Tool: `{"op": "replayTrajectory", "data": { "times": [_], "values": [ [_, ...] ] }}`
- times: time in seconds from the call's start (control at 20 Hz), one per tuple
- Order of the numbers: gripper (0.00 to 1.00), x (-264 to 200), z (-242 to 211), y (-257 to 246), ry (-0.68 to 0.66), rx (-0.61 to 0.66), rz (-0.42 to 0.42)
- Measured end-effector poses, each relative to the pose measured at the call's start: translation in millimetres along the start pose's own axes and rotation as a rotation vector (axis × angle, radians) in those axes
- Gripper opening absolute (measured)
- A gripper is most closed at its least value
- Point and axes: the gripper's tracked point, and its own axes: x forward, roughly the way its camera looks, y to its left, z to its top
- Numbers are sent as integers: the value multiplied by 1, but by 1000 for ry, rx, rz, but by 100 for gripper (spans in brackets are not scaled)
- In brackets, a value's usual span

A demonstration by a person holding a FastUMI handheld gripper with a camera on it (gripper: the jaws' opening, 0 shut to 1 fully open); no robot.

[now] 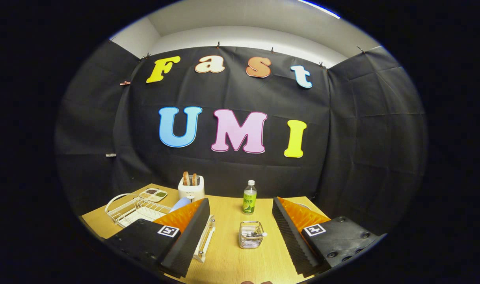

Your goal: Take the plate from the dish rack, then take the spoon from the basket and place it into the plate.

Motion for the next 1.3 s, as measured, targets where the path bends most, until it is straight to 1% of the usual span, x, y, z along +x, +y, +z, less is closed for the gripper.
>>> {"op": "replayTrajectory", "data": {
  "times": [0.1,0.4,0.55,0.75,0.85,0.9,1.05,1.2,1.3],
  "values": [
    [98,14,-1,10,21,-18,26],
    [98,58,-4,63,121,14,120],
    [98,80,-15,90,186,-3,162],
    [98,108,-47,124,314,16,204],
    [98,121,-70,134,393,4,202],
    [99,125,-83,135,442,2,188],
    [98,136,-117,142,577,49,149],
    [98,146,-138,154,656,85,140],
    [95,150,-148,164,693,100,150]
  ]
}}
